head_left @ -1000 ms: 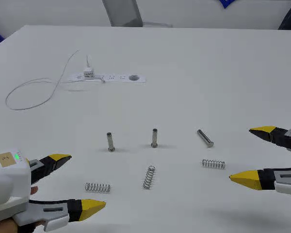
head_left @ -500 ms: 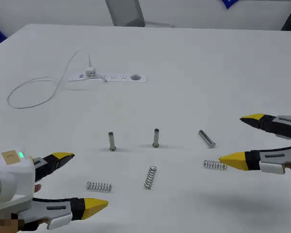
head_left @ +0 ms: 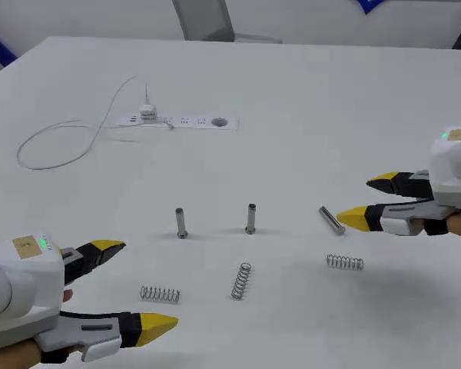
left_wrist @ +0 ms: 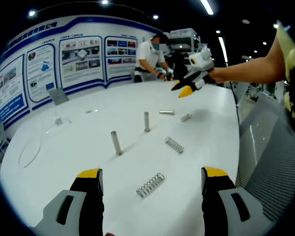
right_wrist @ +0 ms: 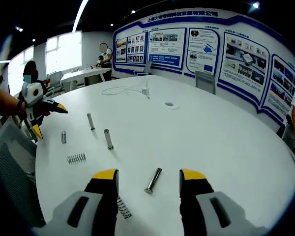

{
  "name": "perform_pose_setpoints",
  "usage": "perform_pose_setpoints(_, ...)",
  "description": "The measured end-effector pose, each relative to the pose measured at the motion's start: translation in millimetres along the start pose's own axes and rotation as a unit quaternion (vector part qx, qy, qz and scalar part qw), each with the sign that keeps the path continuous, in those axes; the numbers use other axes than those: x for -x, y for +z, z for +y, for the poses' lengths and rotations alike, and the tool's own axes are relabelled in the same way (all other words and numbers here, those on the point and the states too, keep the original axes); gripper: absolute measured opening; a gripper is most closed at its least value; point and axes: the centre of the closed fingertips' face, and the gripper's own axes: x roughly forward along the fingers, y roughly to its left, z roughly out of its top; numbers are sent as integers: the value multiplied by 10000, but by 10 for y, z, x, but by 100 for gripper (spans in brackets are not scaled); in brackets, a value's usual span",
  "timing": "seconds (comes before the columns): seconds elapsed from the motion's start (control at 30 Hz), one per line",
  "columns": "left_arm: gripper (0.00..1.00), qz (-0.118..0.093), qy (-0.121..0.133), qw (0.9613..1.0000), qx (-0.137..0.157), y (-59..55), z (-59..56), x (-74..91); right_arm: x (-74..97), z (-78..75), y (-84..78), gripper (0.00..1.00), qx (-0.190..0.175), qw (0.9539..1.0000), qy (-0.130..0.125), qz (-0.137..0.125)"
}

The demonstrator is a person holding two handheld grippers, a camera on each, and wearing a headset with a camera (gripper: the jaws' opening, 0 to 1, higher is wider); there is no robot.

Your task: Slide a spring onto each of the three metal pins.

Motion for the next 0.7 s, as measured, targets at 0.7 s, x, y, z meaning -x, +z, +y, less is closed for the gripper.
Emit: perform_pose_setpoints(0.7,83,44,41,10000,47,-58,25,8,-437,-164,-116,27,-305,9944,-280,974)
